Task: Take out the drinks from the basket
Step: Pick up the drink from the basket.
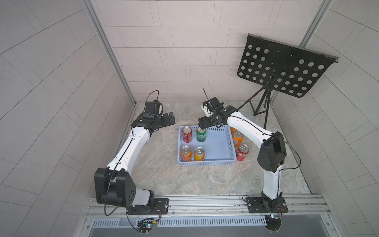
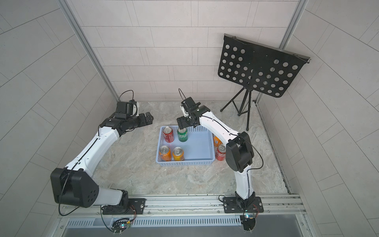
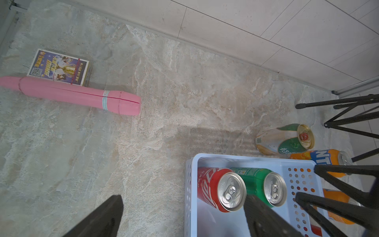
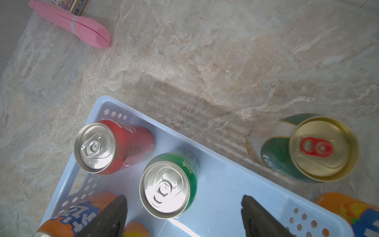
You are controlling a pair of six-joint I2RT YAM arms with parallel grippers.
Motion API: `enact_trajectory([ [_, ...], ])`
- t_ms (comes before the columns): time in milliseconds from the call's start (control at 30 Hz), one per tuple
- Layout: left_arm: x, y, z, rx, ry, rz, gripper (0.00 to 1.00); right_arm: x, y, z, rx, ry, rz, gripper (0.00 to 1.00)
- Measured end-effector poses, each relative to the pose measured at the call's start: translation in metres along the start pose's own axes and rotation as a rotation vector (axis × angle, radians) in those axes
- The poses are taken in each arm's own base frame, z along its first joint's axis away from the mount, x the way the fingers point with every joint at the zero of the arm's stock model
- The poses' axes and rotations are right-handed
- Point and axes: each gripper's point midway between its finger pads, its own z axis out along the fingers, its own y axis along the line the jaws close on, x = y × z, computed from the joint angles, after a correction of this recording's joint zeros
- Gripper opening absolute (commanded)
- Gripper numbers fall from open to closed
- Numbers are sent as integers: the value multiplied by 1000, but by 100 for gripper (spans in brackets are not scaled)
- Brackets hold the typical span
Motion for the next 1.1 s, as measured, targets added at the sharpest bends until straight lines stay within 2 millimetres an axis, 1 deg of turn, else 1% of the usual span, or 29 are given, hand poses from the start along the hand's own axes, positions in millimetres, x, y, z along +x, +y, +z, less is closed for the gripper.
enact_trajectory([
  [167, 1, -3, 0, 30, 10, -13, 100, 10, 7, 19, 9, 39, -15, 91],
  [267, 1, -4, -1, 44, 16, -24, 100, 8, 10, 27, 18, 43, -24, 91],
  [367, 1, -3, 0, 53, 22, -32, 100, 11, 8, 33, 38, 53, -27, 91],
  [500, 1, -3, 0, 59, 25, -35, 100, 14, 4, 39, 57, 67, -28, 91],
  [833, 3, -5, 2, 74, 36, -45, 100, 18, 5, 49, 64, 84, -32, 89],
  [1100, 3, -5, 2, 75, 36, -47, 100, 29, 5, 61, 67, 125, -35, 86],
])
